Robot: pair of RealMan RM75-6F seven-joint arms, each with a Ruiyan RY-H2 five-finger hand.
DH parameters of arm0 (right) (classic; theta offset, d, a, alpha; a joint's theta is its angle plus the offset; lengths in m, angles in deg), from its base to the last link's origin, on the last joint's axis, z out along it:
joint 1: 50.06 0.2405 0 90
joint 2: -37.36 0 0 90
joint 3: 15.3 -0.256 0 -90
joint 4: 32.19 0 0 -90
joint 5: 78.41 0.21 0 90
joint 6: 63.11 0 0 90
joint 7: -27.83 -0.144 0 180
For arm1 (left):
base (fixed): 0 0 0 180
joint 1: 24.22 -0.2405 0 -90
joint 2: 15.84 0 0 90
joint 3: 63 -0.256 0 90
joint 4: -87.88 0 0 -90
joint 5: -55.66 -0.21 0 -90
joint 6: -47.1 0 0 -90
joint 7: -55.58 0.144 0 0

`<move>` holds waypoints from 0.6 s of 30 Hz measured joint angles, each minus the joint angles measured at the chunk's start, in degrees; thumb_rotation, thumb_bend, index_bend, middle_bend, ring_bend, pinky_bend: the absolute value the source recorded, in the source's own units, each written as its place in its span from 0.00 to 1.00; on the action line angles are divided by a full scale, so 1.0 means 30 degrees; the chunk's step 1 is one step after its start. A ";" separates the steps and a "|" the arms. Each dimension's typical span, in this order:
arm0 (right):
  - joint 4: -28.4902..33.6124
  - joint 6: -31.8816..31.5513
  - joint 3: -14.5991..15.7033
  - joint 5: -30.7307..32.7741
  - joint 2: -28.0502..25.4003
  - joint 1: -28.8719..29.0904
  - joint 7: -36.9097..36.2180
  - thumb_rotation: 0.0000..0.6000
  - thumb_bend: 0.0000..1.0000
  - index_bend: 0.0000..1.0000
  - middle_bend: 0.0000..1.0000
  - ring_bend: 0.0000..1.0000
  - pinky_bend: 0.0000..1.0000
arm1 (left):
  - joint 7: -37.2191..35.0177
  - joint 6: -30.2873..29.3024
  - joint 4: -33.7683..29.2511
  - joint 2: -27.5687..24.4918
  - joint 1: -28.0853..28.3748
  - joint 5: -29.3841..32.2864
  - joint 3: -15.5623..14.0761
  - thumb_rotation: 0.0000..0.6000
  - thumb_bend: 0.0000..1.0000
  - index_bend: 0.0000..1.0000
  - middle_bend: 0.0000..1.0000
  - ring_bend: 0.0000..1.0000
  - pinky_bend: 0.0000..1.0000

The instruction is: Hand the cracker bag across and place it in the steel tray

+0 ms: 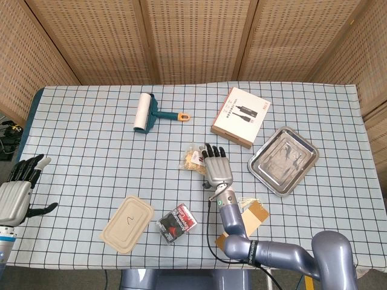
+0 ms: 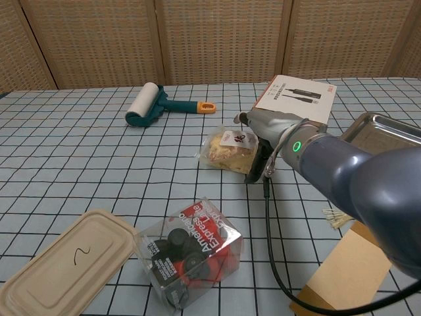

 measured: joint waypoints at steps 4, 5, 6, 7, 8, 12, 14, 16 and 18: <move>-0.1368 0.0514 -0.0081 0.0087 0.0411 0.0422 -0.0205 1.00 0.13 0.09 0.00 0.00 0.00 | -0.0211 0.0069 0.0024 -0.0089 -0.0106 -0.0015 0.0163 1.00 0.00 0.00 0.00 0.00 0.00; -0.1758 0.0636 -0.0091 0.0052 0.0501 0.0508 -0.0287 1.00 0.14 0.11 0.01 0.00 0.02 | -0.0260 0.0092 0.0035 -0.0115 -0.0127 -0.0039 0.0194 1.00 0.00 0.00 0.00 0.00 0.00; -0.2176 0.0752 -0.0104 -0.0015 0.0597 0.0589 -0.0410 1.00 0.15 0.13 0.02 0.00 0.03 | -0.0356 0.0099 0.0049 -0.0140 -0.0161 -0.0041 0.0248 1.00 0.00 0.00 0.00 0.00 0.00; -0.2743 0.0898 -0.0124 -0.0158 0.0732 0.0689 -0.0649 1.00 0.16 0.16 0.05 0.01 0.07 | -0.0432 0.0109 0.0063 -0.0159 -0.0189 -0.0034 0.0299 1.00 0.00 0.00 0.00 0.00 0.00; -0.3150 0.0996 -0.0139 -0.0306 0.0833 0.0756 -0.0886 1.00 0.17 0.20 0.10 0.04 0.12 | -0.0490 0.0123 0.0079 -0.0178 -0.0217 -0.0019 0.0352 1.00 0.00 0.00 0.00 0.00 0.00; -0.4532 0.1254 -0.0132 -0.1231 0.1234 0.0948 -0.1988 1.00 0.20 0.32 0.26 0.22 0.32 | -0.0567 0.0254 0.0128 -0.0208 -0.0281 0.0047 0.0509 1.00 0.00 0.00 0.00 0.00 0.00; -0.4975 0.1375 -0.0050 -0.1559 0.1394 0.0978 -0.2317 1.00 0.20 0.43 0.35 0.31 0.44 | -0.0562 0.0305 0.0132 -0.0206 -0.0289 0.0020 0.0544 1.00 0.00 0.00 0.00 0.00 0.00; -0.5192 0.1454 0.0103 -0.1743 0.1466 0.0893 -0.2540 1.00 0.20 0.50 0.40 0.38 0.51 | -0.0603 0.0326 0.0160 -0.0188 -0.0314 -0.0026 0.0625 1.00 0.00 0.00 0.00 0.00 0.00; -0.5116 0.1429 0.0281 -0.1812 0.1431 0.0693 -0.2622 1.00 0.21 0.54 0.45 0.43 0.56 | -0.0730 0.0245 0.0224 -0.0158 -0.0385 0.0072 0.0796 1.00 0.00 0.00 0.00 0.00 0.00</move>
